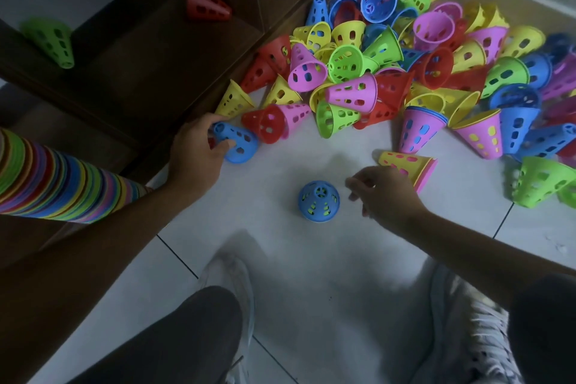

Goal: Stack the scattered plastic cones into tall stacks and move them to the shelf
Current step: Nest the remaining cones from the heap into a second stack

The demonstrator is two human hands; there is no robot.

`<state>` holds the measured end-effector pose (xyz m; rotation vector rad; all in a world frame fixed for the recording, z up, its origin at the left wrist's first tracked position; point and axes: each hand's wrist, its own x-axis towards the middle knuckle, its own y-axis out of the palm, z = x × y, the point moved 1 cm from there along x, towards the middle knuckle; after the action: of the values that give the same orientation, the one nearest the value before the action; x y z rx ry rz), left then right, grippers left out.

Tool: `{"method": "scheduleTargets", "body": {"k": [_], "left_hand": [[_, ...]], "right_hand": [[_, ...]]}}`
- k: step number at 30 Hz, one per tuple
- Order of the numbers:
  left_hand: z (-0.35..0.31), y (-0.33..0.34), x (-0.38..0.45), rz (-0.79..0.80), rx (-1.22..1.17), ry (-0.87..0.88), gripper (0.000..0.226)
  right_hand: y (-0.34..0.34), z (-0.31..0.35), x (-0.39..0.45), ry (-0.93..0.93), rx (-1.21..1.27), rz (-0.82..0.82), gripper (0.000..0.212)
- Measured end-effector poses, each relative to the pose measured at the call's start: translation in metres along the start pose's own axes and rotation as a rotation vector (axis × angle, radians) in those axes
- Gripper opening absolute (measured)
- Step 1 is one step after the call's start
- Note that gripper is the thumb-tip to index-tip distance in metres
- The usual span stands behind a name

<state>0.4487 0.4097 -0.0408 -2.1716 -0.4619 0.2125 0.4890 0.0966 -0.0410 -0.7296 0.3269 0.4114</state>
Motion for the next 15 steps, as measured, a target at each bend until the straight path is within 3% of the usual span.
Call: {"method": "scheduleTargets", "body": {"k": [7,12,15], "left_hand": [[-0.035,-0.013,-0.031,-0.13,-0.276,-0.052,0.052],[-0.065,-0.02,-0.047,-0.107,-0.398,-0.014,0.046],[-0.079,-0.019,-0.055,-0.052,-0.441,0.031,0.049]], "right_hand": [[-0.036,0.03,0.037,-0.032,0.166,-0.12,0.012],[-0.059,0.039,0.063,-0.022,0.185,-0.179,0.036],[-0.066,0.038,0.074,0.027,0.124,-0.148,0.037]]}}
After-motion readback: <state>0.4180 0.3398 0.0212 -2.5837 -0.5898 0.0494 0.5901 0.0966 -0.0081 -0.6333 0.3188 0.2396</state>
